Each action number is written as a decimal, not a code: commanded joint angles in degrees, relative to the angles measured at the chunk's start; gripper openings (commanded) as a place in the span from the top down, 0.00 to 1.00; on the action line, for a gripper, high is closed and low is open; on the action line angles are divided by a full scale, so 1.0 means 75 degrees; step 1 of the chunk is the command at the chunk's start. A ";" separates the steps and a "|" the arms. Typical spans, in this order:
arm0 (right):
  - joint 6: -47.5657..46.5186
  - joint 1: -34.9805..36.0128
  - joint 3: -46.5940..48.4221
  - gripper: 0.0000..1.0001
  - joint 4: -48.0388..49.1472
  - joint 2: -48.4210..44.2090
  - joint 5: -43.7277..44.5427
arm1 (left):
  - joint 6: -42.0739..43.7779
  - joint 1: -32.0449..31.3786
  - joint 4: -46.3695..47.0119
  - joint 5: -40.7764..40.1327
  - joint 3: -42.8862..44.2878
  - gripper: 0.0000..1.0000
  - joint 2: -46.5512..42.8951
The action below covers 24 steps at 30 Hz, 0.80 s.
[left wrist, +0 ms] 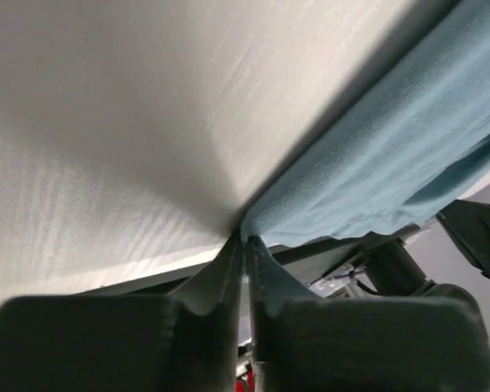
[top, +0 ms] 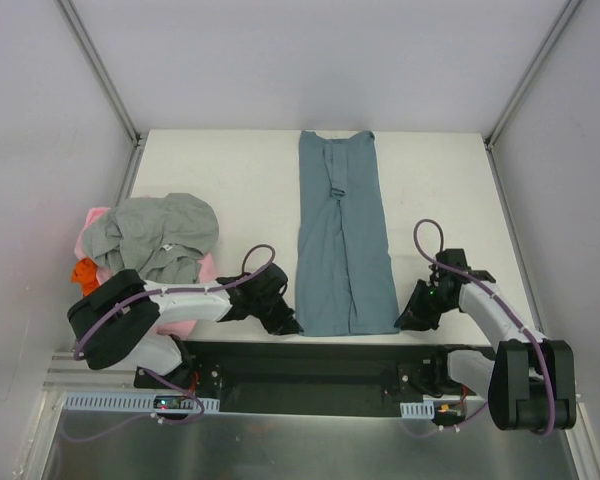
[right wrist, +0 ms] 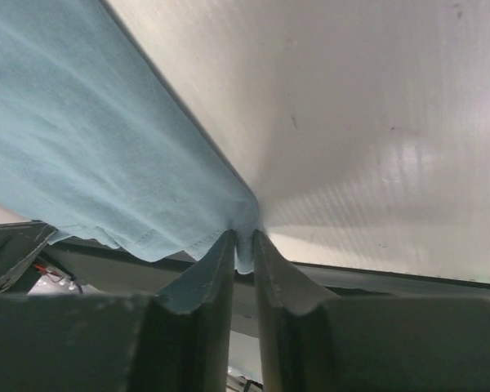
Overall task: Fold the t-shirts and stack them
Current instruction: Grab the bottom of the folded rectangular tshirt with both arms
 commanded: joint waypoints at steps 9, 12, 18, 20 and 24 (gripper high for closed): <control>-0.0155 0.0083 0.0763 1.00 -0.0480 -0.0293 -0.0476 | 0.1023 -0.0107 -0.1786 -0.0694 0.0926 1.00 -0.0480; -0.0155 0.0083 0.1559 0.99 -0.0679 -0.0283 -0.0604 | 0.1681 -0.0049 -0.2140 -0.0847 0.1722 1.00 -0.0364; -0.0272 0.0083 0.3481 0.99 -0.0973 0.0548 -0.0956 | 0.2817 0.0724 -0.2656 -0.1046 0.2883 1.00 -0.0223; -0.0307 0.0083 0.4089 0.99 -0.0903 0.1050 -0.0980 | 0.3413 0.1181 -0.2773 -0.1093 0.3492 1.00 -0.0118; -0.0390 0.0083 0.4911 0.99 -0.0680 0.2036 -0.1179 | 0.4318 0.1767 -0.2938 -0.1211 0.4617 1.00 0.0397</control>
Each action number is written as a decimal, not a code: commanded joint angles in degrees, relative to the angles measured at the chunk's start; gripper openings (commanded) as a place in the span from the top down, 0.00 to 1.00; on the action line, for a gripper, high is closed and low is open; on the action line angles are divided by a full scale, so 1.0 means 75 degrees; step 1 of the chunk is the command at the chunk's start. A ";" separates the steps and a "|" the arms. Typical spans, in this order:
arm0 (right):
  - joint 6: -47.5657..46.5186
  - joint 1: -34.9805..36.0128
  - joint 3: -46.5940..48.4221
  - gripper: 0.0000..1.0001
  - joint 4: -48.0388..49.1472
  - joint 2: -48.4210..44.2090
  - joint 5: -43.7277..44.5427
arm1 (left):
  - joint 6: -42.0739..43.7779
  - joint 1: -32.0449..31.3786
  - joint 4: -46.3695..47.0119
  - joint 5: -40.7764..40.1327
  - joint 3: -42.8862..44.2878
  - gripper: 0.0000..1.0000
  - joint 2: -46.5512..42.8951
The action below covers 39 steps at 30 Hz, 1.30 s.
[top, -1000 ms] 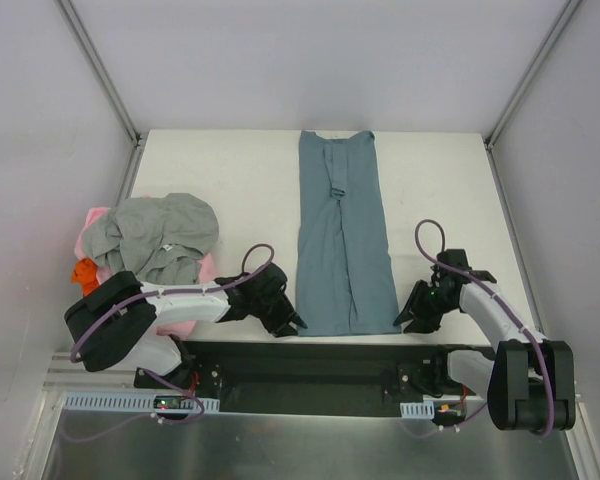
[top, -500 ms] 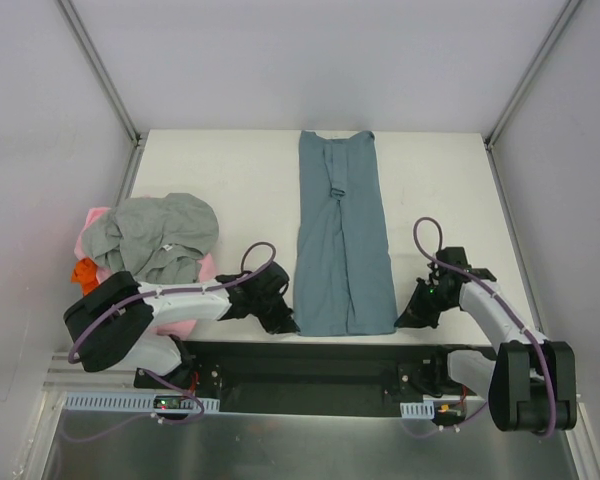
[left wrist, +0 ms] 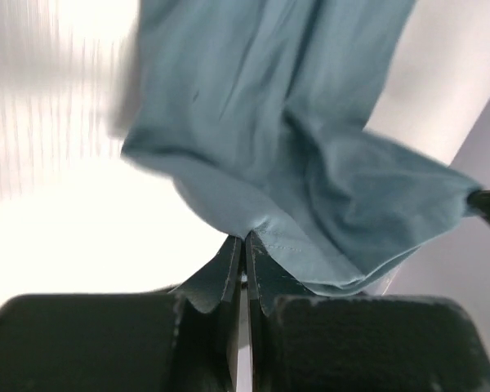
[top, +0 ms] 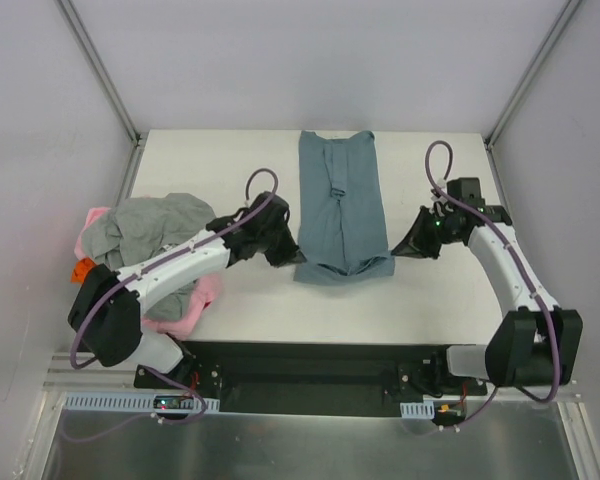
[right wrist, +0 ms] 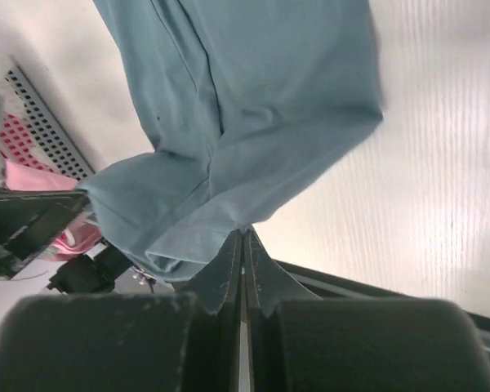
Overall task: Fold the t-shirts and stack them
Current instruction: Fold the folded rectangular tshirt in 1/3 of the way
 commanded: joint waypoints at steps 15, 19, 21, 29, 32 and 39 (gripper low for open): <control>-0.0072 -0.0043 0.3679 0.99 0.0931 0.4398 -0.0665 | 0.2609 0.1880 -0.0444 0.0202 0.3722 1.00 0.3078; -0.0095 -0.0066 0.4231 0.99 0.1059 0.5055 -0.0384 | 0.2750 0.2161 -0.0444 0.0389 0.4507 1.00 0.3792; -0.0060 -0.0090 0.4477 0.99 0.1176 0.5453 -0.0407 | 0.2820 0.2244 -0.0444 0.0553 0.4719 1.00 0.4143; 0.0210 -0.0160 0.5391 0.99 0.1388 0.6509 -0.0642 | 0.2972 0.2490 -0.0455 0.0659 0.5610 1.00 0.4988; 0.0233 -0.0219 0.5696 0.99 0.1388 0.6767 -0.0700 | 0.2973 0.2560 -0.0444 0.0730 0.5810 1.00 0.5247; 0.0315 -0.0289 0.5896 0.99 0.1692 0.7259 -0.0981 | 0.3078 0.2607 -0.0444 0.0683 0.6125 1.00 0.5726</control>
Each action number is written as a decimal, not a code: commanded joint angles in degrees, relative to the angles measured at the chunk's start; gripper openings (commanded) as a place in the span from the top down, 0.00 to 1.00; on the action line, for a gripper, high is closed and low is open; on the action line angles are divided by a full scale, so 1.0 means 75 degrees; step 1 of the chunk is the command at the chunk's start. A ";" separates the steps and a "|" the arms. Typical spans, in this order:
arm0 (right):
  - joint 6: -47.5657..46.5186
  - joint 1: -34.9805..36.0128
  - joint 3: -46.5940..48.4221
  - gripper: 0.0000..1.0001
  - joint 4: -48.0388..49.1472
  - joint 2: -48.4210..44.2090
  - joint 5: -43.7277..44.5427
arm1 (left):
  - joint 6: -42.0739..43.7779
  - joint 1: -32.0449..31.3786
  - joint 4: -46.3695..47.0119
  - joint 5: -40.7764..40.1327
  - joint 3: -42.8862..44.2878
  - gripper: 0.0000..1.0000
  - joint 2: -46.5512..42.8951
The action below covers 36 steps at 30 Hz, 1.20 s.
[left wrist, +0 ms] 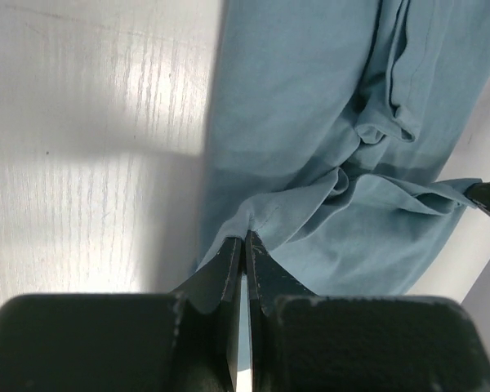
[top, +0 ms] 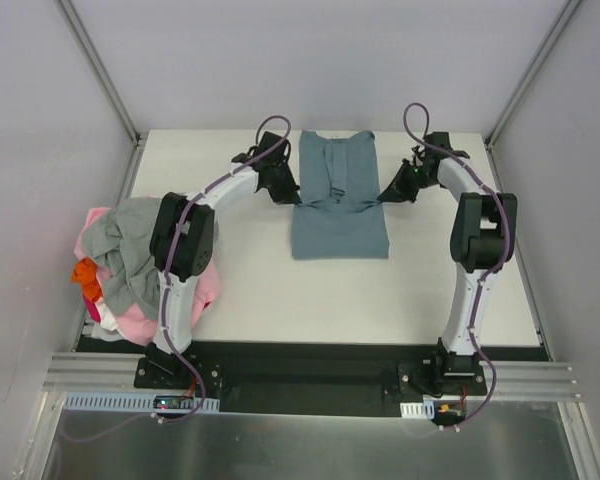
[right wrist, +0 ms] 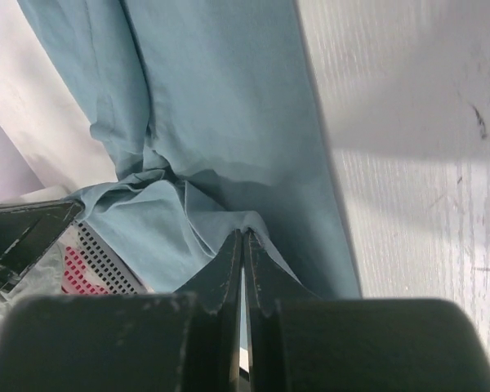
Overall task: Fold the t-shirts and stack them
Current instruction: Fold the folded rectangular tshirt in 1/3 of the way
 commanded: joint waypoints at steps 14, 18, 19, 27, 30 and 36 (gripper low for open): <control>-0.0632 -0.0188 0.1366 0.04 -0.0491 -0.0921 -0.0458 | 0.1504 0.0488 -0.0609 -0.0286 0.1279 0.15 -0.0614; -0.0553 -0.0142 0.0028 0.04 -0.0610 -0.2301 -0.0563 | 0.1226 0.0359 -0.0633 0.0007 0.0276 0.15 -0.1835; -0.0423 -0.0060 -0.0433 0.04 -0.0191 -0.2608 -0.0552 | 0.1096 0.0254 -0.0633 0.0018 0.0015 0.16 -0.2069; -0.1369 0.0820 -0.1729 0.17 -0.0045 -0.2989 0.1029 | 0.1293 -0.0743 -0.0505 -0.0204 -0.0726 0.23 -0.2213; -0.2330 0.0820 -0.0803 0.27 -0.0690 -0.2273 0.2048 | 0.1715 -0.0626 -0.0493 -0.0543 -0.0503 0.27 -0.1791; -0.3749 0.0820 -0.0087 0.44 -0.0633 -0.1406 0.2180 | 0.2231 -0.0239 -0.0458 -0.0287 -0.0163 0.32 -0.1146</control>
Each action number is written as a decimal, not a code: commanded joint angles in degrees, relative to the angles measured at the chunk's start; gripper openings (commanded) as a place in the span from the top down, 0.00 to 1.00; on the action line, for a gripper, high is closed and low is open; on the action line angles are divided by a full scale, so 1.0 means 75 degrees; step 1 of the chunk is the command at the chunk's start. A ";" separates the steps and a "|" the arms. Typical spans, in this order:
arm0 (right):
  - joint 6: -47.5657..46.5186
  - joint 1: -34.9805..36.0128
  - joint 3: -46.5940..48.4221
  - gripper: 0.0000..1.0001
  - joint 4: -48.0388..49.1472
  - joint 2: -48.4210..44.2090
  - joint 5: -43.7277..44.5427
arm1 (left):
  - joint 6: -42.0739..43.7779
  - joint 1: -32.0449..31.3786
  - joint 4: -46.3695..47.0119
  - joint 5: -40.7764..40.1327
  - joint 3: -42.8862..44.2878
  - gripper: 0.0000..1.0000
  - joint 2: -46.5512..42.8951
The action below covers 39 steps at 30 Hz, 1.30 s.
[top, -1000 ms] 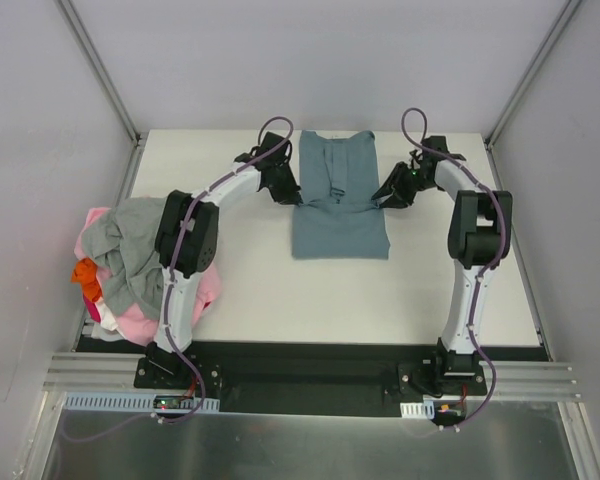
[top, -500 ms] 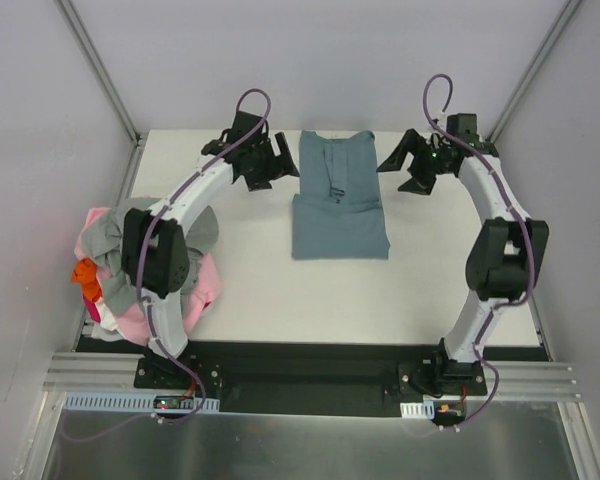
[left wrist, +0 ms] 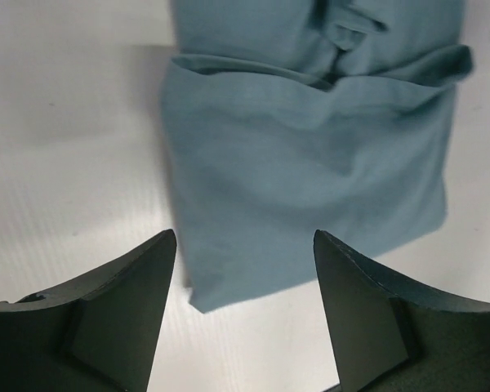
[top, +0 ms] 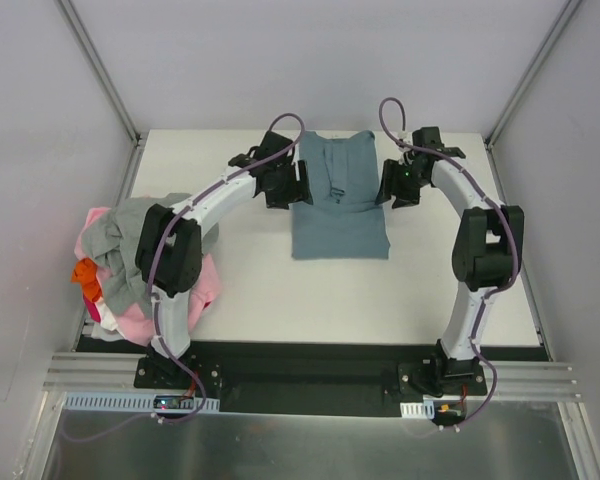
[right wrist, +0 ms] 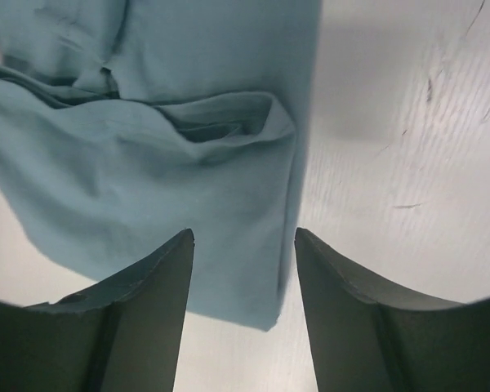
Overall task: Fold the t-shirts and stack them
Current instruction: Fold the folded rectangular tshirt in 1/3 of the way
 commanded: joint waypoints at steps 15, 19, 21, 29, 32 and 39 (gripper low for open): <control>-0.1598 0.0200 0.1547 0.52 -0.0084 0.1639 0.0112 | 0.0881 0.0830 0.0156 0.0658 0.0930 0.29 0.1185; -0.1470 0.0259 0.1606 0.63 0.0033 0.1768 0.0077 | 0.0869 0.0866 0.0191 0.0799 0.1058 0.29 0.1314; -0.1435 0.0329 0.1594 0.71 0.0138 0.1769 0.0169 | 0.0857 0.0866 0.0191 0.0835 0.1070 0.29 0.1384; -0.1609 0.0435 0.1722 0.97 0.0385 0.1627 0.0580 | 0.0869 0.0866 0.0238 0.0940 0.1024 0.30 0.1466; -0.1715 0.0435 0.1886 0.99 0.0303 0.1768 0.0604 | 0.0881 0.0866 0.0273 0.0940 0.1024 0.30 0.1490; -0.1868 0.0423 0.1981 0.91 0.0151 0.1617 0.0814 | 0.0904 0.0889 0.0261 0.0905 0.0988 0.30 0.1467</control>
